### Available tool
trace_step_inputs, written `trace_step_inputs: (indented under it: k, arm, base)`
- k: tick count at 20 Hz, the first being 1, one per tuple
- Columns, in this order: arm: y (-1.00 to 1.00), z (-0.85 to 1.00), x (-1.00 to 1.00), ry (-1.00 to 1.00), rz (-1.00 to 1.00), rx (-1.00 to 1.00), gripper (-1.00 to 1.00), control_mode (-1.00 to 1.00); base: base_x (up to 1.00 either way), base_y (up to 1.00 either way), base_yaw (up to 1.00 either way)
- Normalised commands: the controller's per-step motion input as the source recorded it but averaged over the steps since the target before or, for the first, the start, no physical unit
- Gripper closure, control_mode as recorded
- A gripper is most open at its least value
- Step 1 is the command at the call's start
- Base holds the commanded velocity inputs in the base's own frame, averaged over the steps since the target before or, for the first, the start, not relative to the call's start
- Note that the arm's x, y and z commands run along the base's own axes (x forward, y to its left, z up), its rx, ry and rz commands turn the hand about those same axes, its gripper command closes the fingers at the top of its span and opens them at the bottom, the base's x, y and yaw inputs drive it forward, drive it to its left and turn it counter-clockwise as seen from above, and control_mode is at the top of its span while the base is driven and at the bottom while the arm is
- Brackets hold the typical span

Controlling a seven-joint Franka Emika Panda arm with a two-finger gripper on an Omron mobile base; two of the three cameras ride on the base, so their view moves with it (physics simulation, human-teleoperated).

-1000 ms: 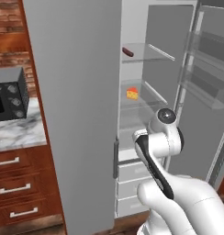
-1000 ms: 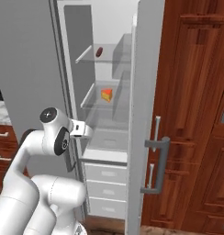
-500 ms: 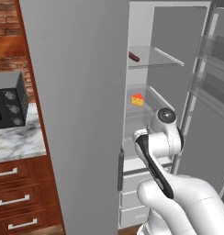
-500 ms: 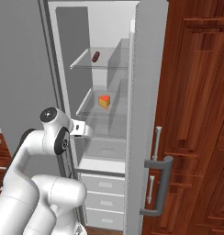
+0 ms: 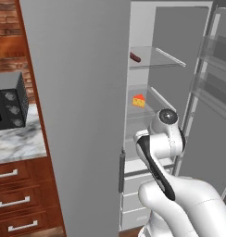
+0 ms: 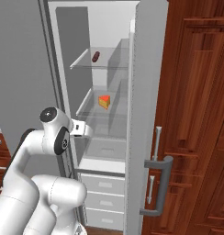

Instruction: Retrieve the sausage and cheese from the fridge and place them on the cutting board on the counter.

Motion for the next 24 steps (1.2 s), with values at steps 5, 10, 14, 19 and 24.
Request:
trace_step_inputs:
  k: [5,10,14,19,24]
  arm:
    - [0.0,0.0,0.0,0.0,0.0,0.0,-1.0,-1.0]
    - [0.0,0.0,0.0,0.0,0.0,0.0,-1.0,-1.0]
    - [-0.04,-0.04,0.17,0.0,0.0,0.0,-1.0,-1.0]
    - [-0.25,0.12,0.48,0.0,0.09,0.18,-1.0,-1.0]
    - [-0.25,0.32,0.41,0.0,0.09,0.17,-1.0,-1.0]
  base:
    - [0.0,0.0,0.0]
    - [0.0,0.0,0.0]
    - [0.0,0.0,0.0]
    - [0.0,0.0,0.0]
    - [0.0,0.0,0.0]
